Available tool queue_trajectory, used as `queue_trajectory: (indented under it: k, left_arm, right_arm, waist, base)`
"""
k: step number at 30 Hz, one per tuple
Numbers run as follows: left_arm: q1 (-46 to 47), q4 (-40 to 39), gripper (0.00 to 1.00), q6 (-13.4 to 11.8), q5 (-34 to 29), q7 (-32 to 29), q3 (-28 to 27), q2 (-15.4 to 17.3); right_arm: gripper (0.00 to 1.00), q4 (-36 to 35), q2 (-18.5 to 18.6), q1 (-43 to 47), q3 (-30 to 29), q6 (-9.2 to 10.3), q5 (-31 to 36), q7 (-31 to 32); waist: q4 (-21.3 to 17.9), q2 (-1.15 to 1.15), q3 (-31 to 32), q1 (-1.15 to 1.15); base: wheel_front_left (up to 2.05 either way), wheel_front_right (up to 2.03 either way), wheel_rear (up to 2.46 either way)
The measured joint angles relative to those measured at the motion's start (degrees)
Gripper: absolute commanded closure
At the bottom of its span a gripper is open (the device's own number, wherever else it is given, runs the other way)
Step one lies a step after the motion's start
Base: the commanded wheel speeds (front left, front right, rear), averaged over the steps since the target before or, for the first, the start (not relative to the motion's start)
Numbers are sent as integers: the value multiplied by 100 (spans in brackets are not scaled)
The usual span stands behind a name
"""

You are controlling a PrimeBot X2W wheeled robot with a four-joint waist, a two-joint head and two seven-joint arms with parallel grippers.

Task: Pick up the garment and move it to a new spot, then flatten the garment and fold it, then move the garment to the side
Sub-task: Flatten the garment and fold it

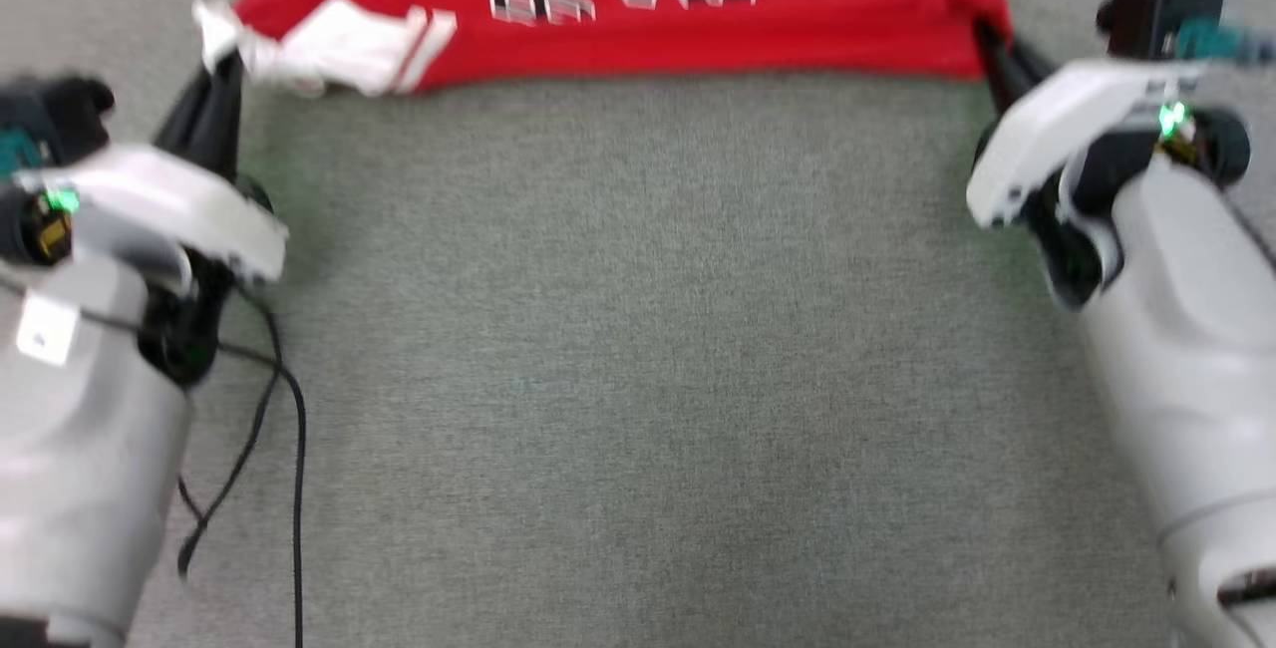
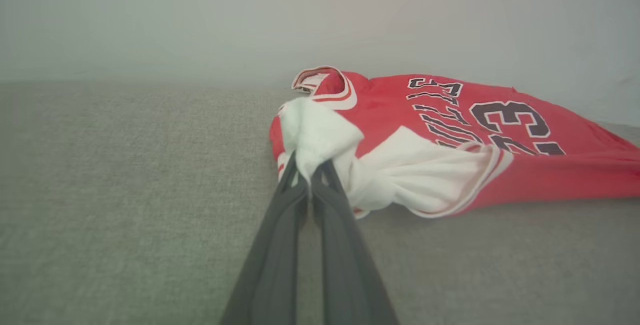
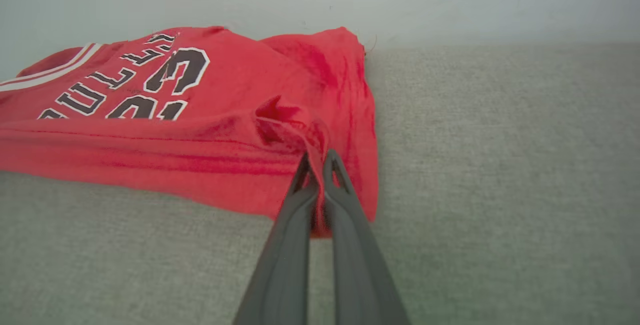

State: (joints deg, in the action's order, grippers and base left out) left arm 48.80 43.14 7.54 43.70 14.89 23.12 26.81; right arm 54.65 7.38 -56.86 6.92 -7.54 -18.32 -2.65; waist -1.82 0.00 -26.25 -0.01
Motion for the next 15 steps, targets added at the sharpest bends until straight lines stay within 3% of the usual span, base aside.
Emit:
queue_trajectory:
  k: [8,15]
  left_arm:
    - [-1663,-759,100,-5,-162,1,-456,-165]
    - [-2941,-1232,100,-179,-242,1,-537,-229]
  right_arm:
    - [100,-657,376,1506,492,0,-615,-102]
    - [100,-1388,635,2722,642,-1,-847,-23]
  waist:
    - [94,0,741,-1]
    - [163,0,1358,-1]
  base:
    - [0,0,0]
    - [0,0,0]
